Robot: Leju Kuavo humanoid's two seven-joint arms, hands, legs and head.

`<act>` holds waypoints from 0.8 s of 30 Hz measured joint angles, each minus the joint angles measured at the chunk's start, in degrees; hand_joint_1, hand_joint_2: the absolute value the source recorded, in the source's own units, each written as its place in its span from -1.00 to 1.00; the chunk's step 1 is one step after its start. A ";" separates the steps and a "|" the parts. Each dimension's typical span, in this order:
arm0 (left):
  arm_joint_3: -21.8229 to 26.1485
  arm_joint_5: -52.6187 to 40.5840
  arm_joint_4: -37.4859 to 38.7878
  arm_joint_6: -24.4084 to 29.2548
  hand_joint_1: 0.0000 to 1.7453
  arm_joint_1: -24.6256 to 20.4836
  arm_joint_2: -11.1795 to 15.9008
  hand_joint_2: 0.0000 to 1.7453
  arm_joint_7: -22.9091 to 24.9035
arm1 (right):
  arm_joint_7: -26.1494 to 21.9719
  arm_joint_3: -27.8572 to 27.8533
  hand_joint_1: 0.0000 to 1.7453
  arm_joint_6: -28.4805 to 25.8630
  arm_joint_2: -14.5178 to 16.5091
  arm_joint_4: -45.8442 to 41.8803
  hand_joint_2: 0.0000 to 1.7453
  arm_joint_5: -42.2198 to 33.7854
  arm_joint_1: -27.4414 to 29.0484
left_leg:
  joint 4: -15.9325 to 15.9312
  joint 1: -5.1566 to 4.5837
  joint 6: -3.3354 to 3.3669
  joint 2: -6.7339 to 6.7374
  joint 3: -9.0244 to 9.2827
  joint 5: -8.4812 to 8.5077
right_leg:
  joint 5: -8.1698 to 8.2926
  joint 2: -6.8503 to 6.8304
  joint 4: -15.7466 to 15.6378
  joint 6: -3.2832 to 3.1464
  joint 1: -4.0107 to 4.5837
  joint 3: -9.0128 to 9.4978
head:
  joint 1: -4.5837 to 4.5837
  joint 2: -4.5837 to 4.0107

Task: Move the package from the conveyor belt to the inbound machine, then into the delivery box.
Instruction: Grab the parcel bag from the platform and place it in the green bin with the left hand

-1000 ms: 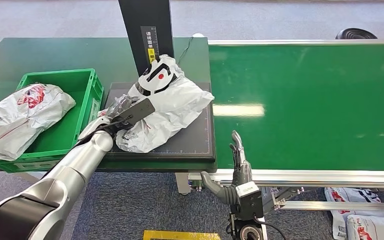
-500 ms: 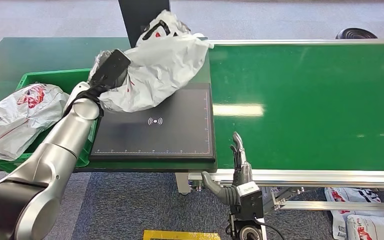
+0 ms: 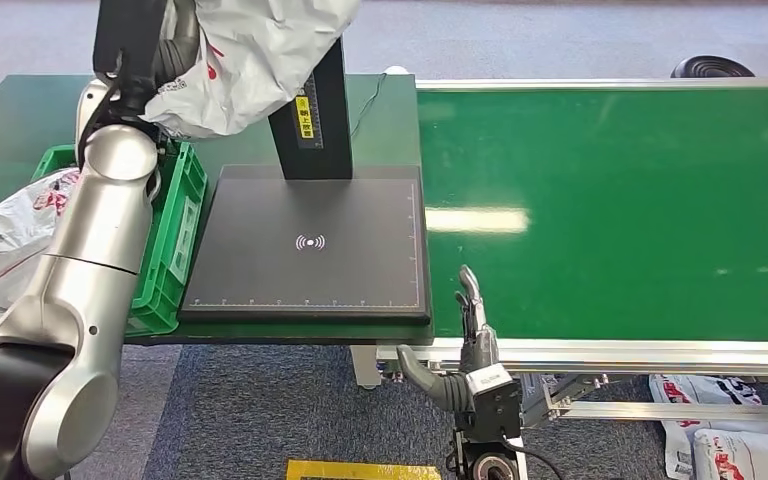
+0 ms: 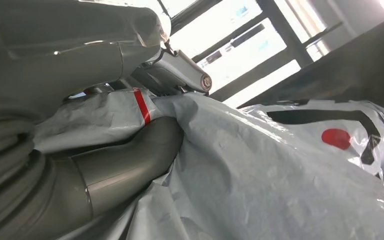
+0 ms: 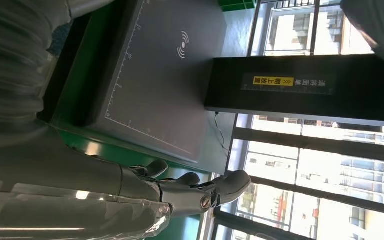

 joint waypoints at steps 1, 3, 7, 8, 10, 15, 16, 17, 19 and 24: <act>-0.01 0.50 -0.83 0.27 1.00 0.01 0.00 1.00 0.00 | 0.01 0.01 -1.00 0.00 0.06 -0.01 1.00 0.03 0.10 | 0.00 0.00 0.00 0.01 0.00 0.00 | 0.00 0.00 0.00 0.00 0.00 0.00 | -0.01 0.00; -0.02 1.42 -2.22 0.60 1.00 0.06 0.03 1.00 -0.03 | 0.04 0.02 -1.00 0.00 0.16 -0.01 1.00 0.05 0.20 | 0.00 0.00 0.00 0.00 0.00 0.00 | 0.00 0.00 0.00 0.00 0.00 0.00 | -0.01 0.00; -0.02 1.96 -3.79 0.79 1.00 0.19 0.14 1.00 -0.05 | 0.06 0.02 -1.00 0.00 0.28 -0.01 1.00 0.07 0.22 | 0.00 0.00 0.00 -0.03 0.00 0.00 | 0.00 0.00 0.00 0.00 0.00 0.01 | -0.01 0.00; -0.02 1.99 -4.01 0.79 1.00 0.21 0.15 1.00 -0.05 | 0.06 0.02 -1.00 0.00 0.29 -0.01 1.00 0.07 0.22 | 0.00 0.00 0.00 -0.03 0.00 0.00 | 0.00 0.00 0.00 0.00 0.00 0.01 | -0.01 0.00; -0.02 2.01 -4.34 0.79 1.00 0.25 0.16 1.00 -0.05 | 0.06 0.02 -1.00 0.00 0.32 -0.01 1.00 0.07 0.22 | 0.00 0.00 0.00 -0.02 0.00 0.00 | 0.00 0.00 0.00 0.00 0.00 0.01 | -0.01 0.00; -0.03 2.02 -4.86 0.82 1.00 0.38 0.24 1.00 -0.06 | 0.06 0.02 -1.00 0.00 0.44 -0.01 1.00 0.07 0.22 | 0.00 0.00 0.00 -0.03 0.00 0.00 | 0.00 0.00 0.00 0.00 0.00 0.00 | -0.01 0.00; -0.03 2.11 -4.93 0.91 1.00 0.41 0.25 1.00 -0.10 | 0.06 0.02 -1.00 0.00 0.45 -0.01 1.00 0.07 0.22 | 0.00 0.00 0.00 -0.02 -0.01 0.00 | 0.00 0.00 0.00 0.00 0.00 0.00 | -0.01 0.00; -0.04 2.27 -4.97 1.04 1.00 0.47 0.29 1.00 -0.19 | 0.06 0.02 -1.00 0.00 0.45 -0.01 1.00 0.07 0.22 | 0.00 0.00 0.00 -0.02 -0.01 0.00 | 0.00 0.00 0.00 0.00 0.00 0.00 | 0.00 0.00; -0.07 2.77 -5.17 1.27 1.00 0.92 0.55 1.00 -0.57 | 0.06 0.02 -1.00 0.00 0.46 -0.01 1.00 0.07 0.22 | 0.00 0.00 0.00 -0.02 -0.01 0.00 | 0.00 0.00 0.00 0.00 0.00 0.01 | -0.01 0.00; -0.65 2.64 -5.34 2.11 1.00 3.77 2.52 1.00 -1.92 | 0.13 -0.05 -1.00 -0.26 0.44 -0.53 1.00 0.17 0.76 | -0.01 0.00 0.00 -0.01 0.00 0.00 | 0.00 0.01 0.00 0.00 0.00 0.00 | -0.01 0.00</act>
